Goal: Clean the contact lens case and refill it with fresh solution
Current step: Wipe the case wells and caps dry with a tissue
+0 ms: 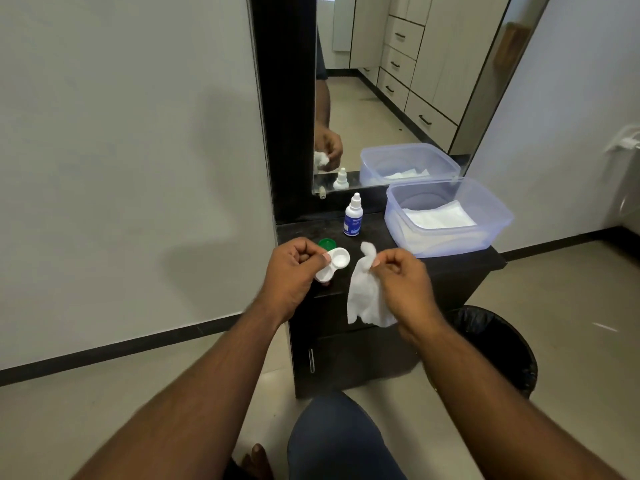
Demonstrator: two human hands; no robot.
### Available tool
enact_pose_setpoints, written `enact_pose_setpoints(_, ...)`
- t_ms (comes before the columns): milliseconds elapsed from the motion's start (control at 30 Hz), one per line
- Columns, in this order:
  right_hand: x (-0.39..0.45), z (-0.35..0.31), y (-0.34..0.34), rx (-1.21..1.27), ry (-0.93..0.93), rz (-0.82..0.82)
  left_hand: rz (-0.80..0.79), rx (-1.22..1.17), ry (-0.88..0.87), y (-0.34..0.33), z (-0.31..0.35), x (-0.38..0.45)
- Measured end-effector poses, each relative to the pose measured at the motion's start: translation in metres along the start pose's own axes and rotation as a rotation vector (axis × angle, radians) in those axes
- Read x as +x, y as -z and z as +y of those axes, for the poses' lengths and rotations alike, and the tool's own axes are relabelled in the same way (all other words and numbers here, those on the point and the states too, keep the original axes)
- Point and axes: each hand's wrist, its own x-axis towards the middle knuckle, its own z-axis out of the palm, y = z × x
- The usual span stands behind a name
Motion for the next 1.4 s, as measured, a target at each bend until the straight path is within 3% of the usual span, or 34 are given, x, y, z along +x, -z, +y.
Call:
enact_pose_setpoints(100, 0.008, -0.007, 0.019, -0.163, 0.347, -0.117, -0.060, -0.033, 0.022, 0.001, 0.003, -0.001)
enact_pose_setpoints(200, 0.026, -0.012, 0.027, -0.670, 0.828, -0.338, -0.102, -0.033, 0.042, 0.003, 0.006, -0.001)
enact_pose_setpoints(267, 0.035, -0.011, 0.026, -0.924, 1.040, -0.457, -0.128, -0.058, 0.059, 0.005, 0.008, 0.000)
enact_pose_setpoints(600, 0.038, -0.023, 0.018, -1.100, 1.412, -0.476, -0.141, -0.067, 0.129, 0.004, 0.013, 0.001)
enact_pose_setpoints(800, 0.029, -0.013, 0.005, -1.103, 1.294, -0.314, -0.112, -0.121, 0.146, 0.005, 0.011, 0.003)
enact_pose_setpoints(1067, 0.012, 0.000, -0.024, -0.819, 0.805, -0.050, -0.153, -0.159, 0.178, 0.008, 0.009, 0.007)
enact_pose_setpoints(1400, 0.012, -0.003, -0.026, -0.492, 0.450, -0.037, -0.191, -0.027, 0.045, 0.006, 0.006, 0.003)
